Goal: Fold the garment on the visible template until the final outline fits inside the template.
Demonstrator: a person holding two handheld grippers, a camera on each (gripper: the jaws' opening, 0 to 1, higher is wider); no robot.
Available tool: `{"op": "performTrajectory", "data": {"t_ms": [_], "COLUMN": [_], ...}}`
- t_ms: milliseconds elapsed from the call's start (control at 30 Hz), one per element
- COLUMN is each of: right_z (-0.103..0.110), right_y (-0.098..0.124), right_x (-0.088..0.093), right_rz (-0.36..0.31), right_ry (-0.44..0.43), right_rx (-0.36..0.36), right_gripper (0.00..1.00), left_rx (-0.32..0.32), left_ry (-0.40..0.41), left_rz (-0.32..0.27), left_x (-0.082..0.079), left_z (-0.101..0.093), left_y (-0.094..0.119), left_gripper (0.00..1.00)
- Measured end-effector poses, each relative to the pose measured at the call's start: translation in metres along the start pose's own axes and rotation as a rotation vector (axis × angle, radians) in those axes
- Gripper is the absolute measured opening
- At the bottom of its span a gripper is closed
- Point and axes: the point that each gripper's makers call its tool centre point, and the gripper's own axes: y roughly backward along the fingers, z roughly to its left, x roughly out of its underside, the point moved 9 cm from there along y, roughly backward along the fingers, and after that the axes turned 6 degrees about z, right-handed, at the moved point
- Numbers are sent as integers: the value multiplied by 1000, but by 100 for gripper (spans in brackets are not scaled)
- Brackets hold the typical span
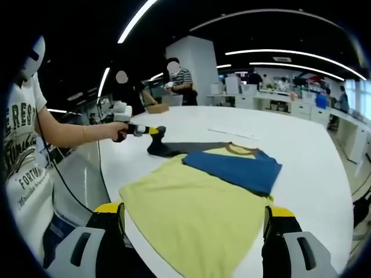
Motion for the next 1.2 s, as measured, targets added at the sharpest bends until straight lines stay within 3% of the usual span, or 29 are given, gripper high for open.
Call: {"op": "performTrajectory", "data": {"t_ms": [633, 1200], "right_z": [2, 2], "right_y": [-5, -9], "right_x": [2, 6], "right_rz": [8, 38], "right_ry": [9, 18], "right_rx": [-16, -18], "right_gripper": [99, 99], "left_rx": [93, 184], "left_ry": [13, 11], "left_rz": [-19, -36], "left_x": [-9, -15], "left_z": [-36, -83], "left_y": [-10, -24], "left_gripper": [0, 0]}}
